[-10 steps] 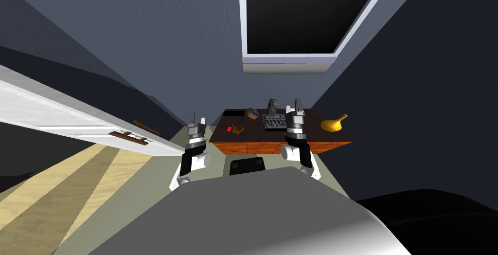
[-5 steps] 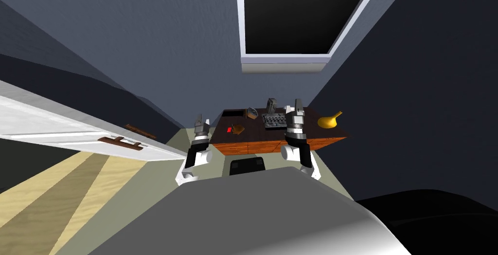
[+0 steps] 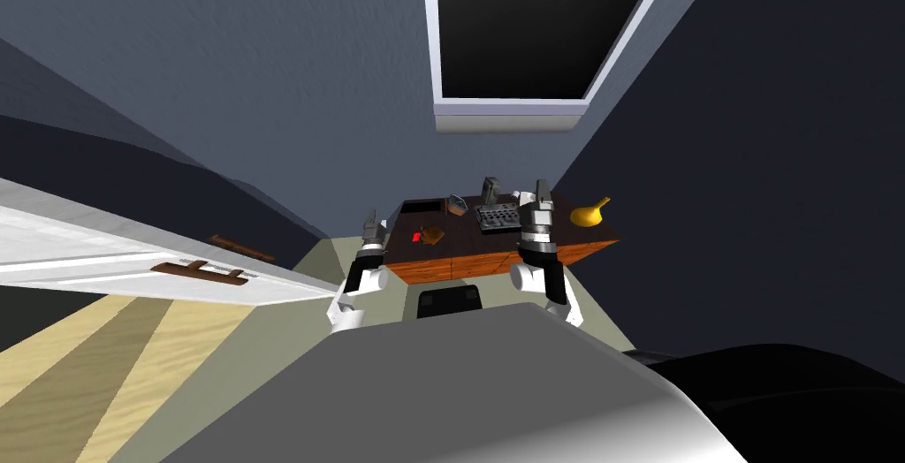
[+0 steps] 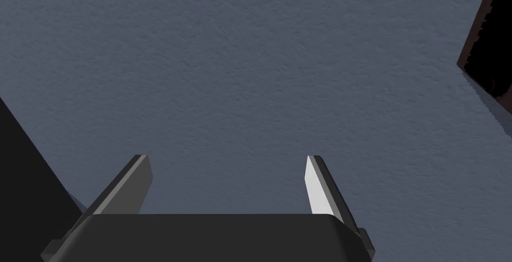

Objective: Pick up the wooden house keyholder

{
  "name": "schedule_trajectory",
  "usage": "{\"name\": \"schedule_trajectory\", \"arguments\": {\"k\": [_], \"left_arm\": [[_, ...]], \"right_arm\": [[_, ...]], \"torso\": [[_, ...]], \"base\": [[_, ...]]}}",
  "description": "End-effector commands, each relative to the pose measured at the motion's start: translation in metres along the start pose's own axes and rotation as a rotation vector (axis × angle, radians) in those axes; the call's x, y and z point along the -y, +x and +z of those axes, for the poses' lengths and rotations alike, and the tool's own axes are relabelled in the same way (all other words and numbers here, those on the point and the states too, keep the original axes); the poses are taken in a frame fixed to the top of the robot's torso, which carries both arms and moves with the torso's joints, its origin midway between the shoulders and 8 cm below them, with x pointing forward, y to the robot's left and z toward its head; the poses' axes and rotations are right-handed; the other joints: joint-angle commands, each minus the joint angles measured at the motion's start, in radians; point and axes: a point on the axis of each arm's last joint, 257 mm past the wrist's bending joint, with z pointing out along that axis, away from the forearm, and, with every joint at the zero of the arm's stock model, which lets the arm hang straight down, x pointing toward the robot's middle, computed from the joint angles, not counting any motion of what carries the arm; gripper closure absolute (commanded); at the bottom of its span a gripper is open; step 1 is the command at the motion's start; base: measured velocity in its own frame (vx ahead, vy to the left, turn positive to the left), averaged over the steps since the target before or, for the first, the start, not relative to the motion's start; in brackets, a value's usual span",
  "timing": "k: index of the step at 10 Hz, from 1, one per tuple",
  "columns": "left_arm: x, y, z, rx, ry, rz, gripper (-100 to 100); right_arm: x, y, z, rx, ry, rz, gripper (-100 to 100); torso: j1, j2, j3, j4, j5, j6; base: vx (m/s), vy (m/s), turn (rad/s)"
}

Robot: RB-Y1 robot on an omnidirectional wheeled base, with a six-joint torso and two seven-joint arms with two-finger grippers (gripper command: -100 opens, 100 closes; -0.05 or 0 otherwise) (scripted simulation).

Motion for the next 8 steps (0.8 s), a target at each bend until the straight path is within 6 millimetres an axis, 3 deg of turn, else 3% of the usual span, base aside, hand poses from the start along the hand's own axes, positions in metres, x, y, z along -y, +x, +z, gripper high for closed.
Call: {"name": "schedule_trajectory", "arguments": {"k": [1, 7, 8], "left_arm": [[-0.020, 0.003, 0.009, -0.010, -0.056, -0.005, -100], [-0.082, 0.010, 0.028, -0.034, -0.220, -0.016, -100], [-0.097, 0.008, 0.022, -0.030, -0.251, -0.013, -100]], "right_arm": [[0.000, 0.000, 0.000, 0.000, 0.000, 0.000, 0], [0.000, 0.000, 0.000, 0.000, 0.000, 0.000, 0], [0.000, 0.000, 0.000, 0.000, 0.000, 0.000, 0]], "torso": [[0.000, 0.000, 0.000, 0.000, 0.000, 0.000], [0.000, 0.000, 0.000, 0.000, 0.000, 0.000], [0.000, 0.000, 0.000, 0.000, 0.000, 0.000]], "base": [[-0.007, 0.070, -0.139], [-0.007, 0.063, -0.112], [-0.002, 0.063, -0.101]]}}
